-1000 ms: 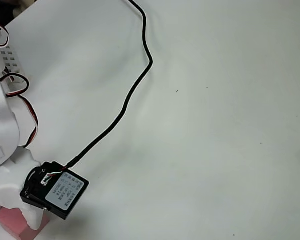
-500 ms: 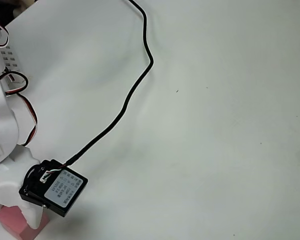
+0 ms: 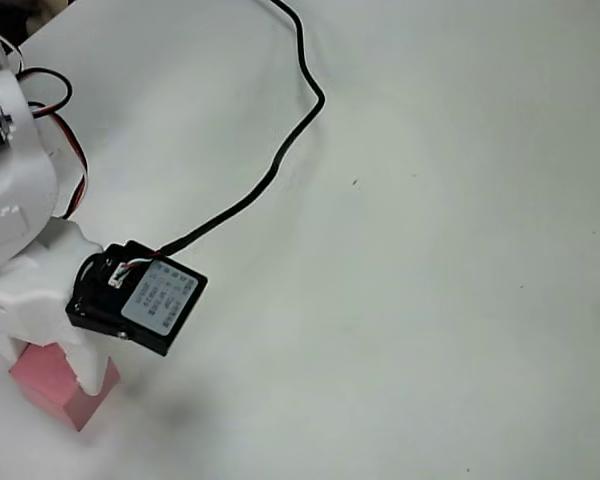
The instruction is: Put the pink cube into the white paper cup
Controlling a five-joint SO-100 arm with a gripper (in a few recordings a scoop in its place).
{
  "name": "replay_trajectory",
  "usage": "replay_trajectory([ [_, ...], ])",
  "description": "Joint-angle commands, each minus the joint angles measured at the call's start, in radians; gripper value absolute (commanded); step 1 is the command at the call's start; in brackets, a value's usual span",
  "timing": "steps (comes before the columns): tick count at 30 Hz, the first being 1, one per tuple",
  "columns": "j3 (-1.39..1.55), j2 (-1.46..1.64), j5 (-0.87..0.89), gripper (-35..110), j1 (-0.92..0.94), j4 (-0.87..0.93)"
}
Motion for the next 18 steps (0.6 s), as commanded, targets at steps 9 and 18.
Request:
replay_trajectory([
  [9,-0.275,0.043,0.0,0,0.008,0.091],
  [18,-0.456,-0.054,-0.009,0,0.011,0.176],
])
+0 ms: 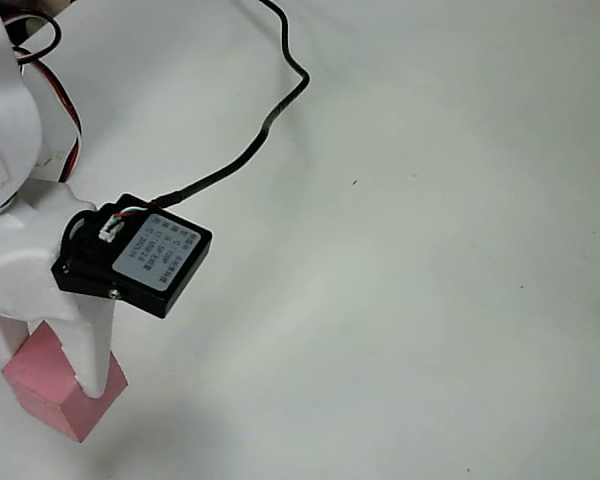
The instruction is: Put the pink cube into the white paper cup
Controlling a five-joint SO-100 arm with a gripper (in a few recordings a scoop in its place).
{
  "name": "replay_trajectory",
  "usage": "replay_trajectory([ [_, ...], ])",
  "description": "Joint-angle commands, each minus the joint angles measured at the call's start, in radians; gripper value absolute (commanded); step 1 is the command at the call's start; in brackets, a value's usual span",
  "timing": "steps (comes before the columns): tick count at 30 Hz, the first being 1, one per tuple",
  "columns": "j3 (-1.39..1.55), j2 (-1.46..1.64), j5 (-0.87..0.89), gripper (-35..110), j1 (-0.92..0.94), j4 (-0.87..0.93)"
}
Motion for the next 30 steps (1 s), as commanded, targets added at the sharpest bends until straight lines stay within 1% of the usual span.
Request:
replay_trajectory([
  [1,-0.167,-0.012,-0.012,0,0.014,0.041],
  [9,-0.267,-0.092,-0.023,0,0.029,0.054],
  [22,-0.437,-0.189,-0.054,0,0.094,0.126],
  [30,-0.703,-0.348,-0.061,0,0.103,0.222],
])
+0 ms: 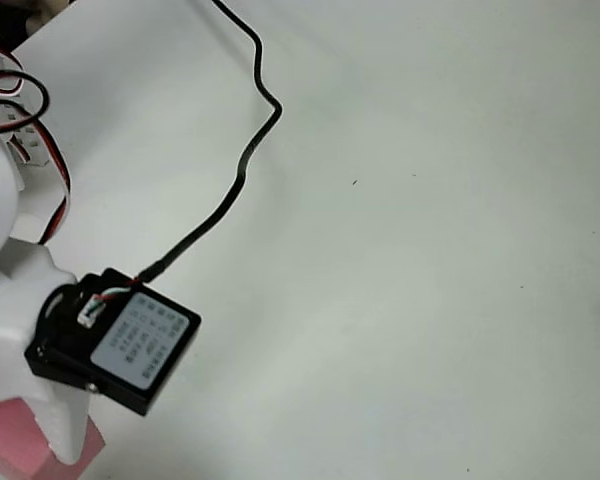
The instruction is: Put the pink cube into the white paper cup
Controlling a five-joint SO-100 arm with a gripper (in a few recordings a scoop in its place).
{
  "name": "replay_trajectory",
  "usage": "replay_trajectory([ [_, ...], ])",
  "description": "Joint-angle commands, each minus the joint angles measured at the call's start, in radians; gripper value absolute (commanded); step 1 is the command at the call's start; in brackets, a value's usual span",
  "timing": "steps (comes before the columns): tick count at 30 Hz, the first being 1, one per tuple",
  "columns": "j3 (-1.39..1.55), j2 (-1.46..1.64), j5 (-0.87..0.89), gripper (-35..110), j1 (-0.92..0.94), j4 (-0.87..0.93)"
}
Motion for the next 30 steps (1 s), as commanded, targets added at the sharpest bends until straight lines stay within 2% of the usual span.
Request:
replay_trajectory([
  [1,-0.219,-0.009,-0.018,0,0.028,0.052],
  [11,-0.419,-0.097,-0.034,0,0.063,0.155],
  [30,-0.561,-0.265,-0.064,0,0.138,0.167],
])
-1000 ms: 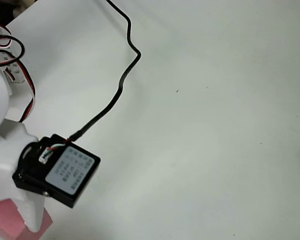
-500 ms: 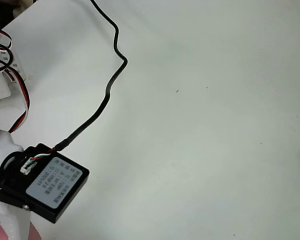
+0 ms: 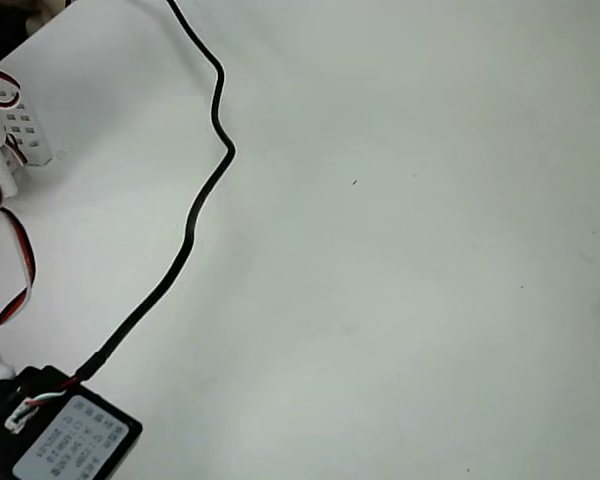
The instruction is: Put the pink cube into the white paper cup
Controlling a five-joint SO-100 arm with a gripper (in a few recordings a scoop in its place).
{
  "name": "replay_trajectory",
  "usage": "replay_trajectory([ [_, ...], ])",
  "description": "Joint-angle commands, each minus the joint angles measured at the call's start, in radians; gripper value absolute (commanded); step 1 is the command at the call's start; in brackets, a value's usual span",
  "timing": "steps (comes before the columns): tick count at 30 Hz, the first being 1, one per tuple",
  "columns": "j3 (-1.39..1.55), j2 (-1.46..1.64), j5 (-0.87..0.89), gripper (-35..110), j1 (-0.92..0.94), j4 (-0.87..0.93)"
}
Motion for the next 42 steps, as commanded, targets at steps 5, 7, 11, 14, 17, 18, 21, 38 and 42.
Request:
replay_trajectory([
  [5,-0.147,-0.006,-0.015,0,0.012,0.017],
  [7,-0.156,-0.014,-0.014,0,0.008,0.018],
  [11,-0.167,-0.017,-0.011,0,-0.003,0.018],
  [14,-0.167,-0.02,-0.009,0,-0.011,0.018],
  [17,-0.179,-0.029,-0.008,0,-0.02,0.018],
  [18,-0.186,-0.034,-0.008,0,-0.023,0.018],
  [21,-0.199,-0.049,-0.006,0,-0.032,0.018],
  [38,-0.218,-0.046,-0.035,42,-0.071,0.023],
  [42,-0.219,-0.046,-0.037,44,-0.078,0.023],
])
